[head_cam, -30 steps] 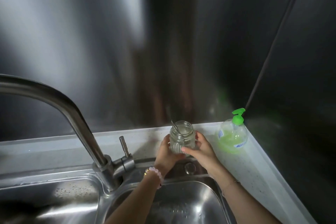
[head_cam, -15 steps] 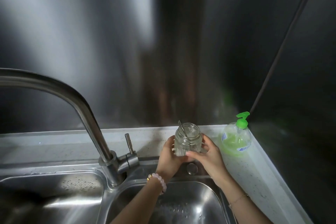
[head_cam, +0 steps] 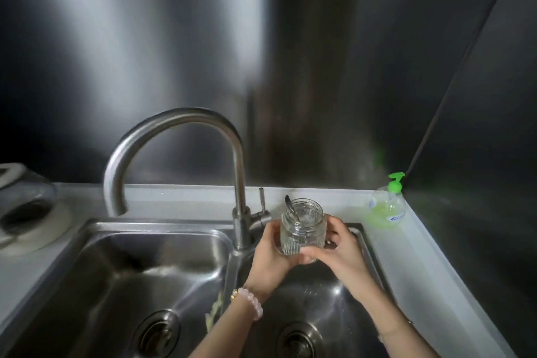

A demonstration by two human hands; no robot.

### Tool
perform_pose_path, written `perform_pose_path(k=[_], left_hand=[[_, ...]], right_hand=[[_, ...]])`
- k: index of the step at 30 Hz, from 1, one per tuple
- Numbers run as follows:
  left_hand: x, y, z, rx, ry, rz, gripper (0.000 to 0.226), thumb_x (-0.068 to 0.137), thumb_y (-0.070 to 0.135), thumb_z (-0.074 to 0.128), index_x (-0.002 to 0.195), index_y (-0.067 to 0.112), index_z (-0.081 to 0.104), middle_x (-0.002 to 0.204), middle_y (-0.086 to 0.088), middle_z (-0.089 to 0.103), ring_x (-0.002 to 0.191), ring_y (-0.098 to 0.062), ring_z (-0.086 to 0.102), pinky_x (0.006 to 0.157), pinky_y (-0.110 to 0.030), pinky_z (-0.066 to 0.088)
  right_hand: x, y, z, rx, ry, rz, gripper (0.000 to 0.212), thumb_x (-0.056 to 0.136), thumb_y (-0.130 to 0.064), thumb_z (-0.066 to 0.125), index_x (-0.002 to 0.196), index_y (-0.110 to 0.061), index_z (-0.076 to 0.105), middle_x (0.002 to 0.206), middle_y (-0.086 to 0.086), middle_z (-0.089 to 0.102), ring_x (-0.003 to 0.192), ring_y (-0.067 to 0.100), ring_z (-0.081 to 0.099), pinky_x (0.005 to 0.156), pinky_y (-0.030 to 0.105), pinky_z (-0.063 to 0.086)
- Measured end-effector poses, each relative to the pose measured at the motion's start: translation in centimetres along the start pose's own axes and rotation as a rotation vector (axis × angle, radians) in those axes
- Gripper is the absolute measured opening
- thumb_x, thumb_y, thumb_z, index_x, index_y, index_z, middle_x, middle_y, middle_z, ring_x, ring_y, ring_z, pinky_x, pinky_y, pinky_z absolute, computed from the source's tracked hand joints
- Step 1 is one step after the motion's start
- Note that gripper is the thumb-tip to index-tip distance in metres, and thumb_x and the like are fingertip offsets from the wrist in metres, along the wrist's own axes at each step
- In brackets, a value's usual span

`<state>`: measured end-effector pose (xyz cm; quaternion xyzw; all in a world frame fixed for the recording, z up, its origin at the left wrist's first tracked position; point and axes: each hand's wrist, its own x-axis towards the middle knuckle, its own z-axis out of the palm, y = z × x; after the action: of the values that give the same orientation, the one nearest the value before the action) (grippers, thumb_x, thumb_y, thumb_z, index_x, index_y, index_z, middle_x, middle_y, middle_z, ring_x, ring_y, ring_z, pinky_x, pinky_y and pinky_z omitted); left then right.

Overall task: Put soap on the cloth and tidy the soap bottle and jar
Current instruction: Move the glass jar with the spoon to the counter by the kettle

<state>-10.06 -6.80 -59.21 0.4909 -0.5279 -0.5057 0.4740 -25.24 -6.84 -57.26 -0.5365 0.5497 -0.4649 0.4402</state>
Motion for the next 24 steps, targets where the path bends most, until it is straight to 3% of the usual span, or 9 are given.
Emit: perform_pose_path(k=[5,8,13,16,19,24], left_hand=[[-6.3,0.9,-6.7,-0.045,0.055,0.015,0.083,0.049,0.007,0.089,0.122,0.017,0.050,0.112,0.001,0.068,0.106,-0.012,0.063,0.075,-0.009,0.050],[-10.6,1.3,-11.6,-0.061,0.066,0.037,0.080,0.053,0.007,0.088,0.124,0.017,0.052,0.114,0.002,0.068,0.105,-0.007,0.064,0.078,-0.009,0.050],[-16.8,1.5,-20.7,-0.070,0.088,0.040,0.069,0.058,-0.001,0.084,0.118,0.018,0.057,0.110,0.005,0.072,0.107,-0.008,0.065,0.088,-0.018,0.052],[-19.9,1.7,-25.9,-0.065,0.125,0.032,0.066,0.059,-0.005,0.081,0.116,0.018,0.059,0.103,0.009,0.075,0.102,-0.007,0.068,0.084,-0.020,0.055],[-22.1,1.9,-30.3,-0.045,0.176,0.029,0.065,0.058,-0.007,0.081,0.115,0.014,0.059,0.103,0.004,0.074,0.099,-0.006,0.069,0.078,-0.015,0.053],[-24.0,1.9,-37.0,0.014,0.274,0.014,0.068,0.050,0.013,0.088,0.112,0.022,0.060,0.110,0.006,0.071,0.104,-0.003,0.065,0.082,-0.015,0.052]], right_hand=[[-5.5,-2.8,6.4,0.031,-0.044,0.005,0.065,0.054,-0.001,0.085,0.109,-0.022,0.058,0.109,0.000,0.069,0.103,0.016,0.064,0.086,0.027,0.053],[-9.1,-4.0,10.9,0.056,-0.074,0.007,0.060,0.056,-0.004,0.084,0.103,-0.031,0.058,0.107,-0.004,0.069,0.102,0.012,0.064,0.091,0.032,0.051],[-14.5,-6.1,19.2,0.150,-0.126,0.005,0.058,0.059,0.009,0.078,0.102,-0.027,0.059,0.096,-0.008,0.071,0.084,0.001,0.069,0.076,0.019,0.056],[-16.7,-7.0,23.9,0.184,-0.165,0.025,0.064,0.057,0.007,0.080,0.110,-0.020,0.059,0.097,-0.002,0.073,0.090,0.009,0.069,0.083,0.028,0.056],[-18.1,-8.1,28.4,0.205,-0.208,0.024,0.062,0.056,0.006,0.081,0.105,-0.024,0.058,0.106,0.003,0.070,0.098,0.016,0.067,0.088,0.032,0.055],[-18.2,-9.3,35.3,0.172,-0.309,0.001,0.064,0.054,-0.003,0.085,0.105,-0.029,0.058,0.114,0.002,0.068,0.106,0.018,0.064,0.097,0.042,0.051]])
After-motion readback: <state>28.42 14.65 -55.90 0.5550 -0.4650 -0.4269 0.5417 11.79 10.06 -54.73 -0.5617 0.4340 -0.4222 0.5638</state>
